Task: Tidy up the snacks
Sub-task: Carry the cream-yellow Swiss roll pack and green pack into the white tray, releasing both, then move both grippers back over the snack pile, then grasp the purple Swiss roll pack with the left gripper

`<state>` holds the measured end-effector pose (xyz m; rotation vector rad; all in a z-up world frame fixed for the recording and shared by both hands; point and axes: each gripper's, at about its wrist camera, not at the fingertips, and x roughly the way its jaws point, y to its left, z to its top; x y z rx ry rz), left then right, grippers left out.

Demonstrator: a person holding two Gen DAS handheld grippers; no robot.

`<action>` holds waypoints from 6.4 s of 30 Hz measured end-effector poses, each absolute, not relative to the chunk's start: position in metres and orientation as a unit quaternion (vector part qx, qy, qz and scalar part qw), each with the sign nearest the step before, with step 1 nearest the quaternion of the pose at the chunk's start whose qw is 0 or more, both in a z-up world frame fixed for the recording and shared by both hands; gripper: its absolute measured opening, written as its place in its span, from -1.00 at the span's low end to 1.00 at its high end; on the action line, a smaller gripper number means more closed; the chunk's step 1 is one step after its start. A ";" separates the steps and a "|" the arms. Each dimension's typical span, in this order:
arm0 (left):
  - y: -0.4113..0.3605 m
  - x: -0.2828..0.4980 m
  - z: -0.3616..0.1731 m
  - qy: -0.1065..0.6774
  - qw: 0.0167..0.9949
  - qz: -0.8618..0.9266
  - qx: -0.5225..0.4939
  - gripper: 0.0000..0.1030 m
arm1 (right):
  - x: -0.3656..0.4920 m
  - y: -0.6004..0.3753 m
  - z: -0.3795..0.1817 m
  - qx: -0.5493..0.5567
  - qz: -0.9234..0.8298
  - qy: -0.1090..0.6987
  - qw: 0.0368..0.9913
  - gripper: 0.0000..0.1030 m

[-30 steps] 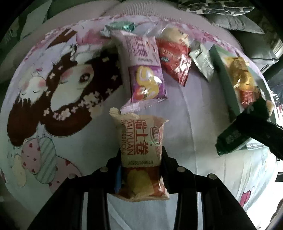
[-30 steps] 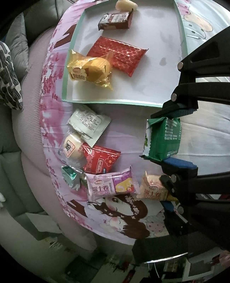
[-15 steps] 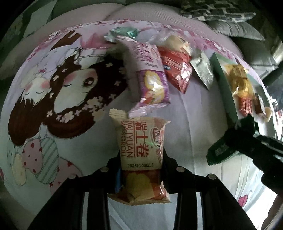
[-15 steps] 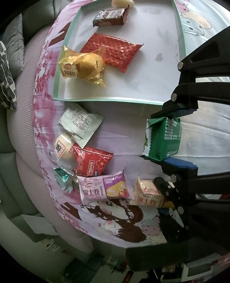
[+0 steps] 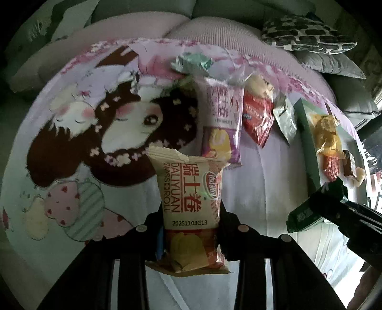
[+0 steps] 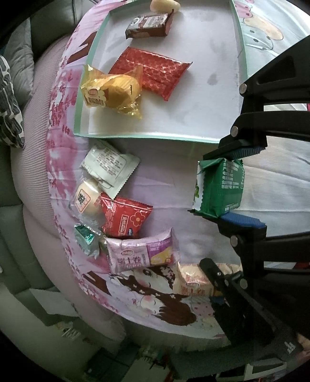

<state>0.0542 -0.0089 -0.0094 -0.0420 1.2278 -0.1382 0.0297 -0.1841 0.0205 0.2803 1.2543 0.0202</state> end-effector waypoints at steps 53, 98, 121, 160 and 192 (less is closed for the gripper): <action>-0.243 0.040 -0.013 0.529 0.796 -0.258 0.145 -0.29 | -0.023 -0.419 0.020 0.185 -0.161 0.584 0.774 -0.18; -0.233 0.047 -0.007 0.513 0.807 -0.265 0.119 1.00 | -0.013 -0.410 0.006 0.184 -0.167 0.570 0.783 1.00; -0.067 0.128 0.053 0.469 0.880 -0.072 0.014 1.00 | 0.044 -0.305 0.049 0.147 -0.145 0.516 0.831 1.00; 0.054 0.153 0.018 0.519 0.847 -0.003 -0.112 1.00 | 0.110 -0.173 0.017 0.130 -0.096 0.503 0.849 1.00; -0.035 0.150 -0.020 0.584 0.802 -0.095 -0.077 0.16 | 0.100 -0.217 0.021 0.162 -0.138 0.501 0.839 1.00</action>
